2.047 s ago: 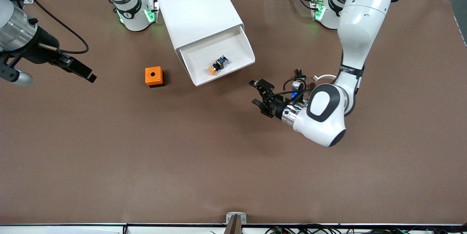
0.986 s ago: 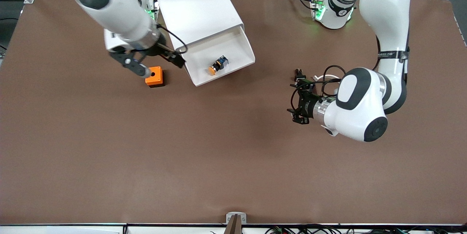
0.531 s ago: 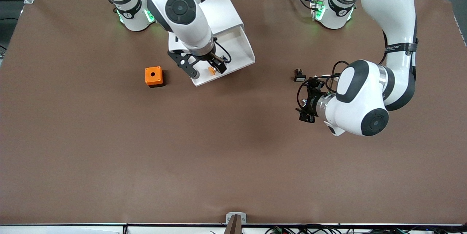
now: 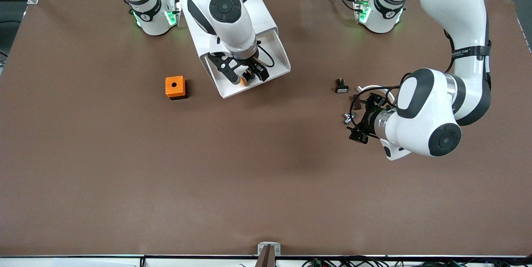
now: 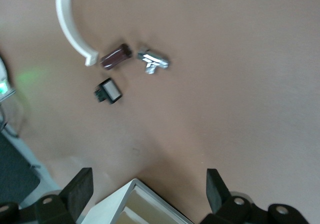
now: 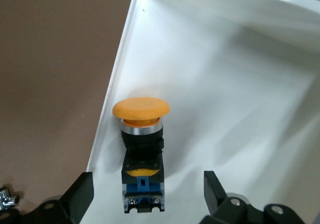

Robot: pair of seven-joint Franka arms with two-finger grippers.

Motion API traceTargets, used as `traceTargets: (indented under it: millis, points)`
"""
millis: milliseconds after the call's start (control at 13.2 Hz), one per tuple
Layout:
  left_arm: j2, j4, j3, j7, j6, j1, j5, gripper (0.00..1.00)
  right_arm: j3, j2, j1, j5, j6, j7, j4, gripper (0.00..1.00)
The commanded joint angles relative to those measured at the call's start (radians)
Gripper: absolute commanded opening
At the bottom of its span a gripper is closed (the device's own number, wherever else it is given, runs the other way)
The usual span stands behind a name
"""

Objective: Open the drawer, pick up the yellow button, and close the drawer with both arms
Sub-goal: 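Lower the right gripper into the drawer and grasp the yellow button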

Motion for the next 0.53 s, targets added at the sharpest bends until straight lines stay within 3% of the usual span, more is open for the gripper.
traceTargets:
  millis: [0, 76, 227, 455]
  points:
    - [-0.016, -0.015, -0.011, 0.037, 0.073, -0.044, 0.024, 0.99, -0.010, -0.026, 0.004, -0.002, -0.006, -0.002, -0.020, 0.44]
    - [-0.011, -0.016, -0.012, 0.043, 0.126, -0.058, 0.022, 0.99, -0.010, -0.026, 0.003, -0.002, -0.015, -0.003, -0.019, 0.26]
    - [-0.004, -0.019, -0.012, 0.141, 0.160, -0.098, 0.022, 0.99, -0.012, -0.028, 0.001, -0.002, -0.018, -0.024, -0.014, 0.04]
    - [-0.005, -0.021, -0.029, 0.293, 0.223, -0.130, 0.021, 0.99, -0.019, -0.037, -0.032, -0.001, -0.079, -0.113, 0.029, 0.01]
